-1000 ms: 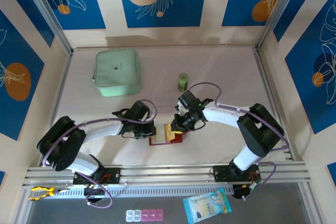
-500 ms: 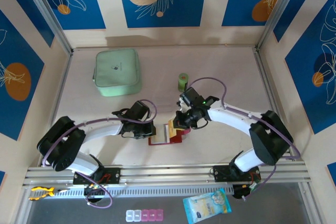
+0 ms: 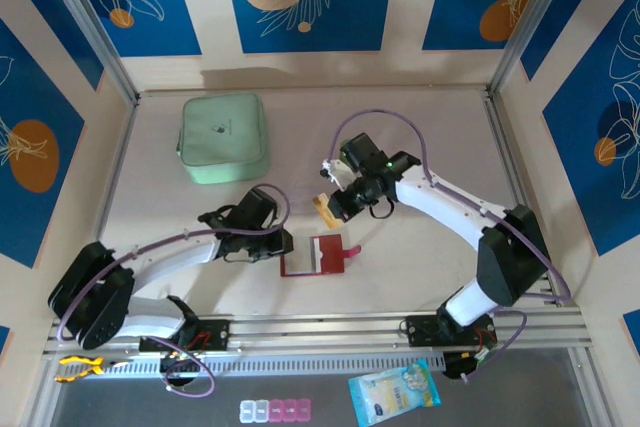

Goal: Take the credit cards out of the card holder

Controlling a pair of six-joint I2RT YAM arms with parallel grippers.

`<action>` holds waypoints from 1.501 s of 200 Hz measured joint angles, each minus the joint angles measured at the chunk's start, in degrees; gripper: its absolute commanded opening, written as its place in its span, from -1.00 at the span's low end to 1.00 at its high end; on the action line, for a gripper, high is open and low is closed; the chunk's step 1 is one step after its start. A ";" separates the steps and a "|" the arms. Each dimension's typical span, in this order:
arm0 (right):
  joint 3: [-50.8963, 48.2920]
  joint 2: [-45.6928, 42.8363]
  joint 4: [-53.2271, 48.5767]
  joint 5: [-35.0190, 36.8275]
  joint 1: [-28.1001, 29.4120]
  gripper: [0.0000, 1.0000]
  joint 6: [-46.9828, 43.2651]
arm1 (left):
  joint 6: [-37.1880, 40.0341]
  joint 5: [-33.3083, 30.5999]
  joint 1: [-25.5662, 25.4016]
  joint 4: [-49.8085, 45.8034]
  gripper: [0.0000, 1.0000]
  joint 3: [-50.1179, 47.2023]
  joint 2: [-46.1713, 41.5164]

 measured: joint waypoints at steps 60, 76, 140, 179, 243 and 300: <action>18.05 13.51 -9.40 4.92 -0.33 -1.00 -25.14 | -0.09 -1.22 3.13 -2.40 -0.49 -4.81 -8.59; 23.63 17.27 -12.31 6.25 -0.33 -1.00 -29.88 | -0.24 -1.68 4.04 -2.97 -0.45 -6.05 -10.91; 41.55 31.12 -21.86 7.54 -0.07 -1.00 -41.92 | -0.48 -1.81 8.48 -5.33 -0.40 -10.40 -18.47; 46.38 35.67 -25.33 7.54 0.07 -1.00 -45.24 | -0.46 -1.40 10.40 -6.84 -0.38 -11.19 -20.46; 49.31 40.63 -29.64 7.23 1.33 -1.00 -48.50 | -0.46 -0.26 11.82 -7.06 -0.38 -11.21 -20.61; 49.44 42.42 -30.60 5.44 1.36 -0.88 -49.53 | -0.44 0.57 12.35 -7.08 -0.37 -11.21 -20.65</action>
